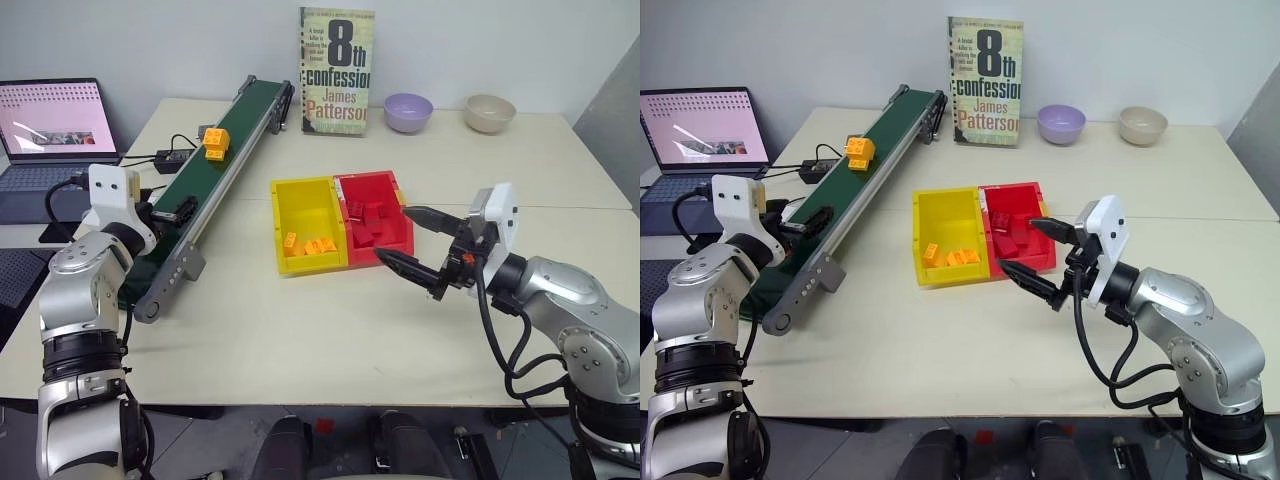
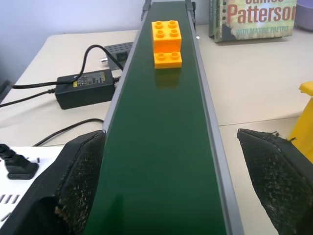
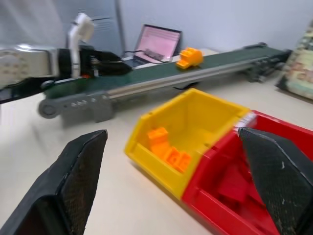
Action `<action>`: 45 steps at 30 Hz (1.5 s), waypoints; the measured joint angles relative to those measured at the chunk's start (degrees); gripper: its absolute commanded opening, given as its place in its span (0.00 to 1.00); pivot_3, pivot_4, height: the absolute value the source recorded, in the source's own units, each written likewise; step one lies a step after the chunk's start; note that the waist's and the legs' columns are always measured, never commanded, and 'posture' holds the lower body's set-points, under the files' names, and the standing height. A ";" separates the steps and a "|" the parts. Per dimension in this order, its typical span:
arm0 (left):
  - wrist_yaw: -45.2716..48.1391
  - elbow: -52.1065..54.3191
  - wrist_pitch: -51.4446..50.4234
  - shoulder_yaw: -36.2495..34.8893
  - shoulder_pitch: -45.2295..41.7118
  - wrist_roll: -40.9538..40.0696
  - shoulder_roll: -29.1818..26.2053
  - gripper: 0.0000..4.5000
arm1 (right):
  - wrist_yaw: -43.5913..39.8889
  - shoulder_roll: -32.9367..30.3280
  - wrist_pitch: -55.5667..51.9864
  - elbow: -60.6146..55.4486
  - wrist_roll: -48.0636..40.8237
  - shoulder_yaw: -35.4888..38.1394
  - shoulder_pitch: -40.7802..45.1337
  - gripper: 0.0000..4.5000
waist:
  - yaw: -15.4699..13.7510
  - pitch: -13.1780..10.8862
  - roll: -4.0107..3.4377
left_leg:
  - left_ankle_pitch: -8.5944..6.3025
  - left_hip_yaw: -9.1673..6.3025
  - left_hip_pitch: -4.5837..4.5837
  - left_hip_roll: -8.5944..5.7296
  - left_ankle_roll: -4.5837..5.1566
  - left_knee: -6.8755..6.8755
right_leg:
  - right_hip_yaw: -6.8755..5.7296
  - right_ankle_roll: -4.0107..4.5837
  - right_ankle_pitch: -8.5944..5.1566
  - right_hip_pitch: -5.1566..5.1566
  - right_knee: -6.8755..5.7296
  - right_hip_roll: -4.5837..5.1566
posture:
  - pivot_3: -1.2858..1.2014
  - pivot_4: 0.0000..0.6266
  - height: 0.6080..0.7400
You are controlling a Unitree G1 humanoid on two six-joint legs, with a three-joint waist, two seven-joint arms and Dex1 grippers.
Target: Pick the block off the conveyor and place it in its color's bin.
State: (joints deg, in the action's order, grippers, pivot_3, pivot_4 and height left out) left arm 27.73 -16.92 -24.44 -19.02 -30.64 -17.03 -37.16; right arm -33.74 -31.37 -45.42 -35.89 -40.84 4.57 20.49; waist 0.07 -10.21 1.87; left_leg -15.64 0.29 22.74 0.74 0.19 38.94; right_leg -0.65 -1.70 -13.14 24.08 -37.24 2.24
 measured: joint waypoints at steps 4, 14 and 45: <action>-0.65 -0.76 0.42 0.02 -0.35 0.29 0.32 0.99 | 0.00 -0.03 -0.04 0.22 -0.81 -0.22 0.81 1.00 | 0.00 0.00 0.00 | 0.00 -0.05 0.03 0.01 0.00 0.00 | 0.02 0.00 0.00 0.01 -0.01 0.01 | 0.52 0.24 1.00; -1.09 -2.99 1.29 0.72 -1.52 0.40 1.57 0.99 | -0.63 -1.01 -0.19 0.08 -2.41 -0.37 0.70 1.00 | -0.01 0.00 0.00 | 0.00 -0.08 0.04 0.00 0.00 0.00 | 0.02 0.00 0.00 0.01 -0.01 0.03 | 0.52 0.24 1.00; -2.68 -5.70 3.20 0.17 -1.75 1.03 1.54 0.34 | 5.56 -0.78 -1.46 -0.27 -5.72 -0.24 2.82 1.00 | 0.00 0.00 0.00 | 0.00 -0.10 0.06 0.00 0.00 0.00 | 0.03 0.00 0.01 0.01 -0.01 0.06 | 0.52 0.24 1.00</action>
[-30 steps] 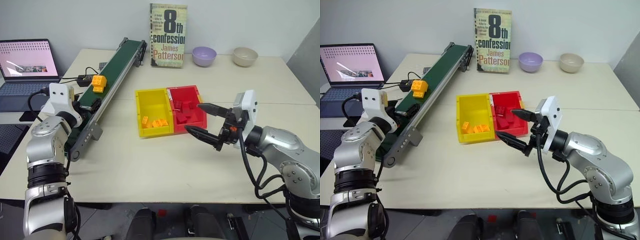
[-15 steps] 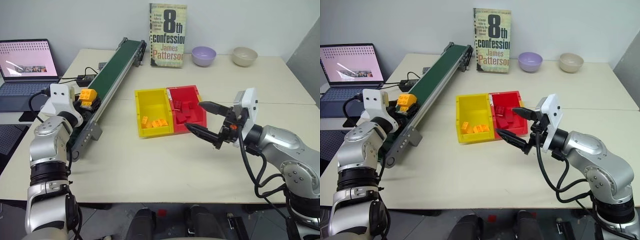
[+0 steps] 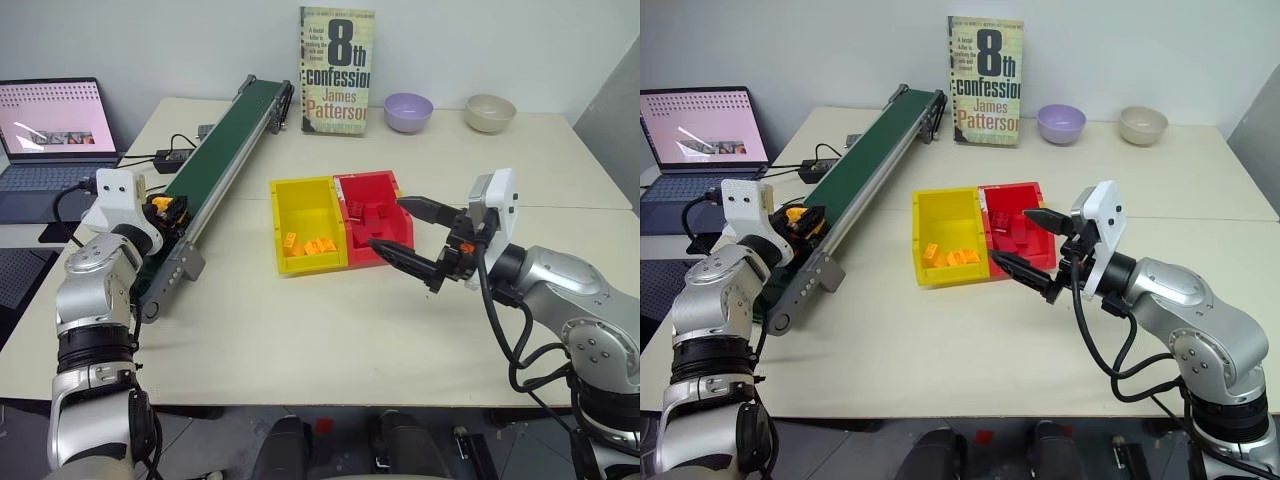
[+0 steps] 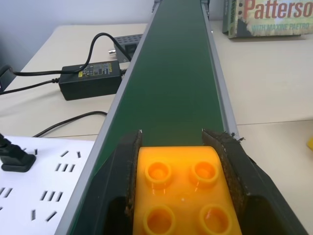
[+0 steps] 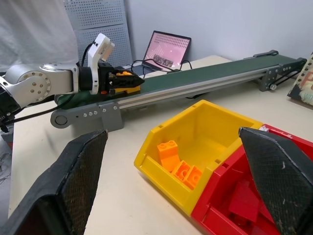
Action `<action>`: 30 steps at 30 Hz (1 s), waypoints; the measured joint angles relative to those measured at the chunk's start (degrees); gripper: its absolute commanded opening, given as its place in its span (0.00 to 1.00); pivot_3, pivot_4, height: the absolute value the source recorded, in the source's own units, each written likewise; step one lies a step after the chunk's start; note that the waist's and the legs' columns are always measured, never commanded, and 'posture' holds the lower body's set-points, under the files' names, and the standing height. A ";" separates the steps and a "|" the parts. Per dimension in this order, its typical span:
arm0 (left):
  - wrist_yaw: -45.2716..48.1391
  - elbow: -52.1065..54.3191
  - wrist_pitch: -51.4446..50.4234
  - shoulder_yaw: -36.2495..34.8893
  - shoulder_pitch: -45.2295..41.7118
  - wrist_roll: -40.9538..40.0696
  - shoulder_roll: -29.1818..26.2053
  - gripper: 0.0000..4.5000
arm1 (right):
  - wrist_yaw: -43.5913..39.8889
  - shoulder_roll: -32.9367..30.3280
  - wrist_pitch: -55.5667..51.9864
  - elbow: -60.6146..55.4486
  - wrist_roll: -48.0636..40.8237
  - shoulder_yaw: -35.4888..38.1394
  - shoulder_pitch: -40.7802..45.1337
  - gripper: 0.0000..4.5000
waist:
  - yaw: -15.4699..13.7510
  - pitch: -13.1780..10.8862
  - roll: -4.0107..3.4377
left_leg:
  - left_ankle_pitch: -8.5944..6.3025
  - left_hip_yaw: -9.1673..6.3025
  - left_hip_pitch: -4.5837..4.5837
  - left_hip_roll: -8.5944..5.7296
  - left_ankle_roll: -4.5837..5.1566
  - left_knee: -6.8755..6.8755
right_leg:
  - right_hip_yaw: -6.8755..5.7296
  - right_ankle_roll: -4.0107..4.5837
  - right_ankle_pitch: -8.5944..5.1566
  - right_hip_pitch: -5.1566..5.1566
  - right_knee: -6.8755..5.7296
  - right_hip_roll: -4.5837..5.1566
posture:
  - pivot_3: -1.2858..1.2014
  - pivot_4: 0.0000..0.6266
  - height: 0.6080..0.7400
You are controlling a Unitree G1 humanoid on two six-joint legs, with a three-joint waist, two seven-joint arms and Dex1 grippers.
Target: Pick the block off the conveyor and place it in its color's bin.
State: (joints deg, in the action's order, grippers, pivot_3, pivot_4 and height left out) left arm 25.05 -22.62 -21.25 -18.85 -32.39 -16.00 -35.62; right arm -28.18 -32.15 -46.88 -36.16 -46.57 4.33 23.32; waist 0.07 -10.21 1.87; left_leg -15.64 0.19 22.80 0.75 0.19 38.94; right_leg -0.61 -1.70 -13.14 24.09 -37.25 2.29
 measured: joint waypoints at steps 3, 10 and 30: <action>-0.70 0.77 -0.59 -0.80 0.71 -0.42 -0.01 0.34 | 0.73 0.20 -0.05 0.01 -0.05 -0.01 0.07 1.00 | -0.01 0.00 0.00 | 0.00 -0.01 0.00 0.00 0.00 0.00 | -0.01 0.00 0.00 0.00 -0.01 0.15 | 0.52 0.24 1.00; 3.22 3.47 -4.34 3.33 -6.25 -1.79 1.14 0.34 | 4.17 -0.53 -0.07 -0.63 1.92 0.51 -0.76 1.00 | -1.02 0.02 0.03 | 0.00 -0.05 0.08 -0.10 0.00 0.03 | -0.08 0.00 0.00 -0.02 0.03 0.04 | 0.52 0.24 1.00; 21.91 -11.96 3.02 21.26 -21.52 3.94 10.66 0.54 | 14.37 -0.46 -3.88 -12.77 -0.95 2.30 -10.87 1.00 | 0.05 0.02 0.03 | -0.01 0.06 0.05 0.03 0.02 0.00 | -0.07 -0.05 0.01 0.04 0.03 -0.25 | 0.52 0.24 1.00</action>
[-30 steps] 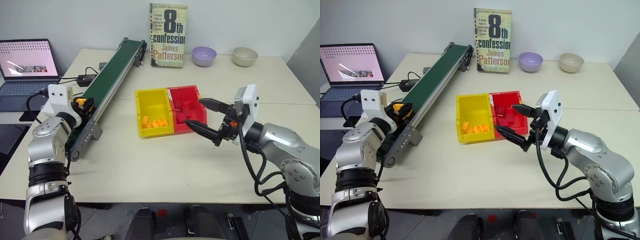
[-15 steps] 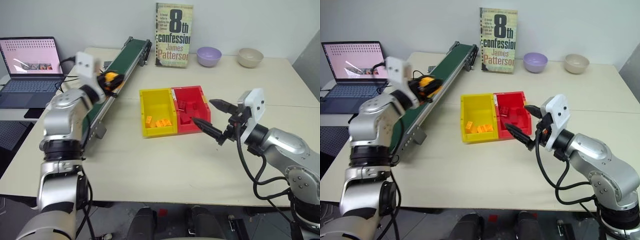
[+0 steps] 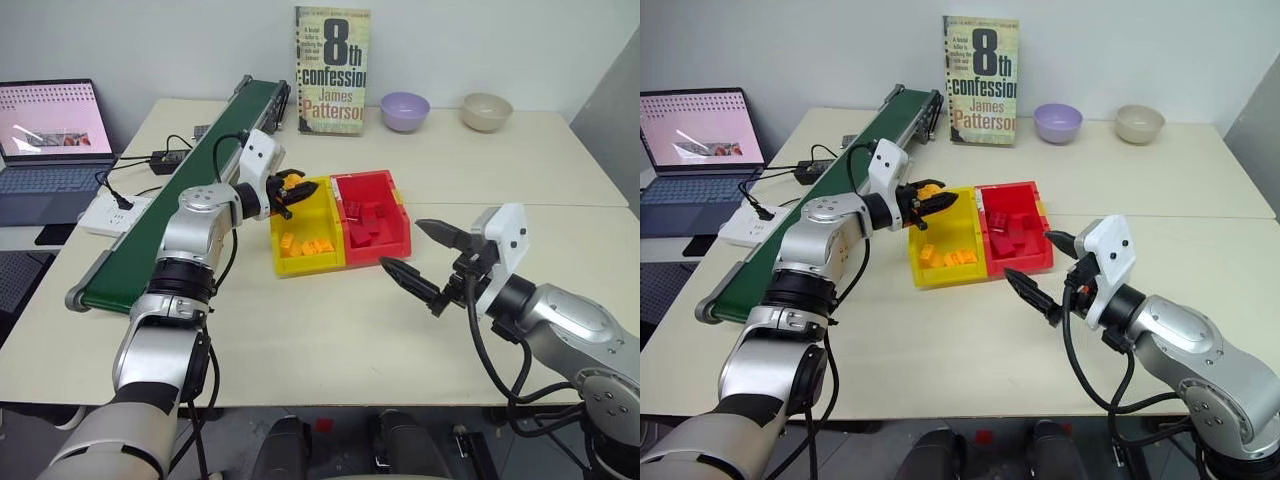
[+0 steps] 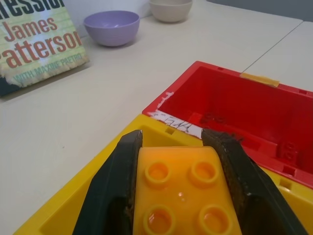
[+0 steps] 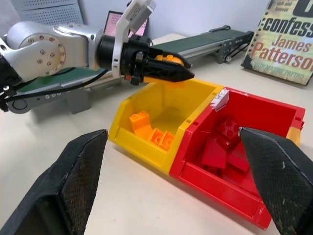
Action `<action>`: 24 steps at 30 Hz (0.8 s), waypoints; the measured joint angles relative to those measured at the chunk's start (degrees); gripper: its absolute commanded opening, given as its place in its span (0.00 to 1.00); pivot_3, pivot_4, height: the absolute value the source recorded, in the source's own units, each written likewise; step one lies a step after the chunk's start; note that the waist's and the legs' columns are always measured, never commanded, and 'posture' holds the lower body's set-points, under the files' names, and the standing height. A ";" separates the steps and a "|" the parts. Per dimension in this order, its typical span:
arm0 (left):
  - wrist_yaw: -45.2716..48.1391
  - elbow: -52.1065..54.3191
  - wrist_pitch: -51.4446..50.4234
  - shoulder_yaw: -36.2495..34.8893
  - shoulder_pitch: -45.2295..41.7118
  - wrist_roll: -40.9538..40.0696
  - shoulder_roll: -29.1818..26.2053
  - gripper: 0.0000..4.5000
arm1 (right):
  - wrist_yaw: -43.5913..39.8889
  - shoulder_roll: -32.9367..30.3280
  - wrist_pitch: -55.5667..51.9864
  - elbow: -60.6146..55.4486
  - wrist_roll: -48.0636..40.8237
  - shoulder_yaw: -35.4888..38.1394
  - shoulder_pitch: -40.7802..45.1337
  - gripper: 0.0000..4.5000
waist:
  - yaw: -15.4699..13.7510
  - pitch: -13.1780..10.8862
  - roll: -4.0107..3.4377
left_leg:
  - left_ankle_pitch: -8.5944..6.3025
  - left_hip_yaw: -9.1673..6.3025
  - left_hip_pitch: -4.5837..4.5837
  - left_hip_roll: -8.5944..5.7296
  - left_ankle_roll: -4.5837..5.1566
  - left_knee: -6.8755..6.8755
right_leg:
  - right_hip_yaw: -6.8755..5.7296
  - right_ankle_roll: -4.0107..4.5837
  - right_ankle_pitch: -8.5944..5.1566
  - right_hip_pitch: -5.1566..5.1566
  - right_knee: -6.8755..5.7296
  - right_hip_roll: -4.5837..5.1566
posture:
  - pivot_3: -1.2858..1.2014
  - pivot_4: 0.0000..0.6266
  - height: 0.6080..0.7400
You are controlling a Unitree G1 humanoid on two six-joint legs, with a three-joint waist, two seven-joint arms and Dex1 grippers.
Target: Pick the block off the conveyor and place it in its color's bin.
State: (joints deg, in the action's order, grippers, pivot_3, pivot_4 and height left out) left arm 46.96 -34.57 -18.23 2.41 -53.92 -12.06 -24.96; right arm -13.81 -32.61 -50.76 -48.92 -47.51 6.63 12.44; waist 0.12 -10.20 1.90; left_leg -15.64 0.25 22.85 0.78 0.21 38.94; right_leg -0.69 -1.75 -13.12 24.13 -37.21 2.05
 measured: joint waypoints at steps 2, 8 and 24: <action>0.66 -0.24 0.17 -0.01 -0.04 0.07 0.00 0.62 | 0.84 0.00 -0.17 -0.33 -0.80 0.50 -0.05 1.00 | -0.03 0.00 0.00 | 0.00 0.06 0.02 -0.07 0.00 0.00 | 0.02 0.00 0.00 0.00 0.04 0.09 | 0.52 0.24 1.00; 1.76 -1.07 0.49 -0.43 -0.53 0.06 0.53 0.85 | 2.59 -0.16 -0.35 -0.43 -1.45 0.76 -0.06 1.00 | -0.04 0.00 0.00 | 0.00 0.06 0.04 -0.09 0.00 0.01 | 0.02 -0.02 0.01 0.00 0.08 0.12 | 0.52 0.24 1.00; 15.75 11.67 -10.05 -1.68 3.44 -3.76 -15.10 1.00 | -5.63 -6.39 1.05 3.61 -1.35 1.56 -0.45 1.00 | 0.18 -0.01 -0.01 | 0.00 0.07 0.00 -0.02 0.00 -0.01 | 0.04 -0.01 0.00 0.00 0.06 0.05 | 0.52 0.24 1.00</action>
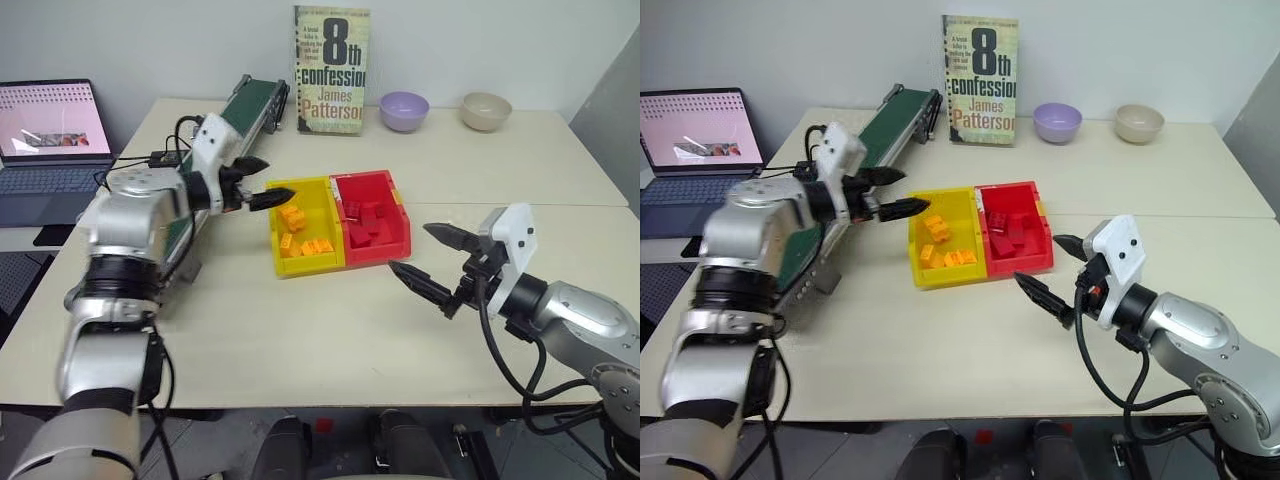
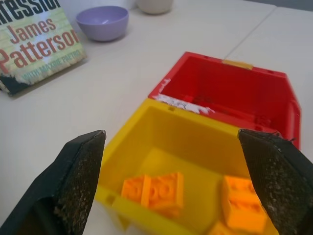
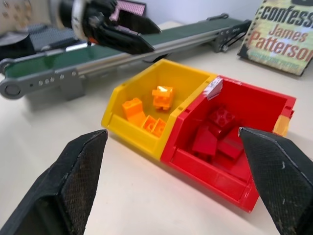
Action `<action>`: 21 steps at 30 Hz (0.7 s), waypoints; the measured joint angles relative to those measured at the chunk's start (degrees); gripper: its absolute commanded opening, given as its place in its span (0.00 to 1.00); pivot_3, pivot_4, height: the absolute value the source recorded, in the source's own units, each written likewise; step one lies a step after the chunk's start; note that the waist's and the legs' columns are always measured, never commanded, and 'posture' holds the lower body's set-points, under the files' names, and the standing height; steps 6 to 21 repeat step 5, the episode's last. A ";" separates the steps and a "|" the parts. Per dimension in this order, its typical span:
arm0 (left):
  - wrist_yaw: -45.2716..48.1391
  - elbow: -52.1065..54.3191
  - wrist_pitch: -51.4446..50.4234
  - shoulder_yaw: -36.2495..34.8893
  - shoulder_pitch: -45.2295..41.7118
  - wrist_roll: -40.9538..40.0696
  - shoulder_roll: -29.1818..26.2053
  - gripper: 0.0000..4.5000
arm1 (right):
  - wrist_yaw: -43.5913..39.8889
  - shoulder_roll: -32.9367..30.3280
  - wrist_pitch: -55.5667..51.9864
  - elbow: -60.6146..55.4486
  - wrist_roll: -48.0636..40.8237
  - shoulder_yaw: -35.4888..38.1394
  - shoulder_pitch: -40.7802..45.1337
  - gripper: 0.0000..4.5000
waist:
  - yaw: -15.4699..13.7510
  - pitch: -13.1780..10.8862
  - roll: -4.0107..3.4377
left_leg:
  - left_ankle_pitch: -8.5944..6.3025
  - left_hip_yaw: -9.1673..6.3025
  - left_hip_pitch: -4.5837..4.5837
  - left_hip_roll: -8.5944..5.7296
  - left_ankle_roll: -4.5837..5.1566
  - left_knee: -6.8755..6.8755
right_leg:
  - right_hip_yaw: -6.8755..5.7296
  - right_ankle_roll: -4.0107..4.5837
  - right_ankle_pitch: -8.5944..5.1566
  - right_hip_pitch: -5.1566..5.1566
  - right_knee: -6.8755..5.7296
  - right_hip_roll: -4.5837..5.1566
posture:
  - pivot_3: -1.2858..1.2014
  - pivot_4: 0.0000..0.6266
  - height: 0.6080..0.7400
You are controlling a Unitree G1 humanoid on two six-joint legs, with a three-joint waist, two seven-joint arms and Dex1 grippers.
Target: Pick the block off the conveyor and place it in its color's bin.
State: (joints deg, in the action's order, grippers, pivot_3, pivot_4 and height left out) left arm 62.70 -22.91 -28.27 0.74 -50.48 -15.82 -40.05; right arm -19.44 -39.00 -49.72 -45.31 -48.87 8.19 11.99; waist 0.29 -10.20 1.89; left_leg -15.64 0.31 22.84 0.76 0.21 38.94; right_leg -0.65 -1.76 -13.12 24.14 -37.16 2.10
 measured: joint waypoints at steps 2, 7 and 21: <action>3.62 4.07 -2.52 0.05 3.08 -0.98 -3.75 1.00 | -2.09 -1.17 0.72 1.67 0.40 0.22 0.30 1.00 | -0.02 0.00 0.00 | 0.00 0.02 -0.01 0.00 0.00 0.00 | 0.01 0.00 0.00 0.00 0.00 0.01 | 0.52 0.24 1.00; 7.10 7.88 -4.15 0.02 7.44 -1.39 -9.21 1.00 | -4.76 -2.33 1.99 4.23 0.75 0.26 0.51 1.00 | -0.05 -0.01 -0.01 | 0.00 0.02 -0.02 0.01 0.00 0.00 | 0.01 0.01 0.00 0.00 0.00 0.01 | 0.52 0.24 1.00; 7.10 7.88 -4.15 0.02 7.44 -1.39 -9.21 1.00 | -4.76 -2.33 1.99 4.23 0.75 0.26 0.51 1.00 | -0.05 -0.01 -0.01 | 0.00 0.02 -0.02 0.01 0.00 0.00 | 0.01 0.01 0.00 0.00 0.00 0.01 | 0.52 0.24 1.00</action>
